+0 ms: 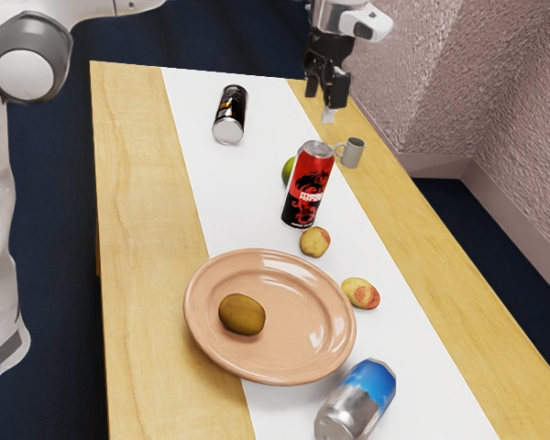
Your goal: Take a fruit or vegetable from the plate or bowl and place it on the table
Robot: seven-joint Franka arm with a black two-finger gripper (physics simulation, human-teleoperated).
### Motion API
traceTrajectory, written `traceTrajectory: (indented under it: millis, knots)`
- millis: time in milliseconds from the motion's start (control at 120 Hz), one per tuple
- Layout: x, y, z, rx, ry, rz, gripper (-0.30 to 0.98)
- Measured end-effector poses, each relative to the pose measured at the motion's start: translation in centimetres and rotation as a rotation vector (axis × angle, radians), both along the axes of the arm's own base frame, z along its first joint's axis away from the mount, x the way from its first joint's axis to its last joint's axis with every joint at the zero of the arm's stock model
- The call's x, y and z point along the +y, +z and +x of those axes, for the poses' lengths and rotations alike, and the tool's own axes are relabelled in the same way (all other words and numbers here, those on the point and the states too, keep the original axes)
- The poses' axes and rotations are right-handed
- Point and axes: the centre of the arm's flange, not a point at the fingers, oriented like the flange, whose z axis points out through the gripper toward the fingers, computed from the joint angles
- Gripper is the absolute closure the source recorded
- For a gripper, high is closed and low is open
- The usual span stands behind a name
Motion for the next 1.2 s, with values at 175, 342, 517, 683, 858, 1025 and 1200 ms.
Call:
traceTrajectory:
  millis: [175, 342, 517, 683, 858, 1025, 1200]
  knots:
    - [3.9, -0.1, -0.5, 0.022, 0.065, -0.001, 0.0]
    - [6.4, 9.9, -4.5, -0.162, 0.114, 0.004, 0.0]
    - [4.7, 8.1, -2.6, -0.108, 0.063, -0.017, 0.0]
    - [-19.8, -0.4, 1.4, 0.049, -0.382, -0.005, 0.0]
    - [-25.4, -3.7, 1.9, 0.079, -0.47, 0.008, 0.0]
    - [-26.0, -6.4, -1.4, 0.119, -0.495, 0.039, 0.0]
    - [-28.2, -11.9, -8.8, 0.133, -0.569, 0.051, 0.0]
